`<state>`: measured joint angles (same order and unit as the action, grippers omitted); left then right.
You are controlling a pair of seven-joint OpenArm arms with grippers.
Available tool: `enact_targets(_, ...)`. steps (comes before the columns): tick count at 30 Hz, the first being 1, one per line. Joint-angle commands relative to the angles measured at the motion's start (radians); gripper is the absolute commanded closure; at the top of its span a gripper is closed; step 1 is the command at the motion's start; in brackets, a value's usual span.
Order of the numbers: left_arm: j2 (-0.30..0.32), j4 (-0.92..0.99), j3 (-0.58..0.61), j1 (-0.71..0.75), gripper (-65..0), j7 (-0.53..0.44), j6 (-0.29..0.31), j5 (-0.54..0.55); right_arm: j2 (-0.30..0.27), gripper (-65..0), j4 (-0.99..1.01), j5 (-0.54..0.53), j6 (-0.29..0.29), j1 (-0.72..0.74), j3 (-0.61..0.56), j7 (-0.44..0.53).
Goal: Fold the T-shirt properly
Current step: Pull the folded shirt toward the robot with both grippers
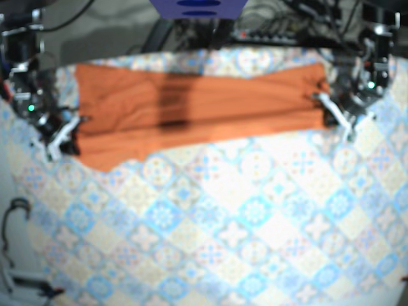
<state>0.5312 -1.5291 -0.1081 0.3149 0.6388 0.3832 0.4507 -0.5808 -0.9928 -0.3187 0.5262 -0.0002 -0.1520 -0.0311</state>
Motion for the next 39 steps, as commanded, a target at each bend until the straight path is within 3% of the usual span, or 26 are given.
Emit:
enact_targets(1, 0.019, -0.014, -0.009, -0.001, 0.0, -0.015, -0.013, -0.011, -0.028, -1.3, -0.015, -0.012, -0.004, 0.002, 0.01, 0.023)
enact_targets(16, 0.02, -0.014, -0.009, 0.017, 0.0, -0.02, -0.013, -0.011, -0.057, -1.3, -0.116, -0.009, -0.004, -0.082, 0.013, 0.017)
enact_targets(27, 0.031, -0.018, -0.011, 0.037, 0.0, -0.021, -0.013, -0.01, -0.067, -1.3, -0.171, -0.009, -0.004, -0.182, 0.134, 0.015)
enact_targets(39, 0.036, -0.015, -0.011, 0.039, 0.0, -0.021, -0.014, -0.014, -0.063, -1.3, -0.177, -0.009, -0.004, -0.203, 0.133, 0.015)
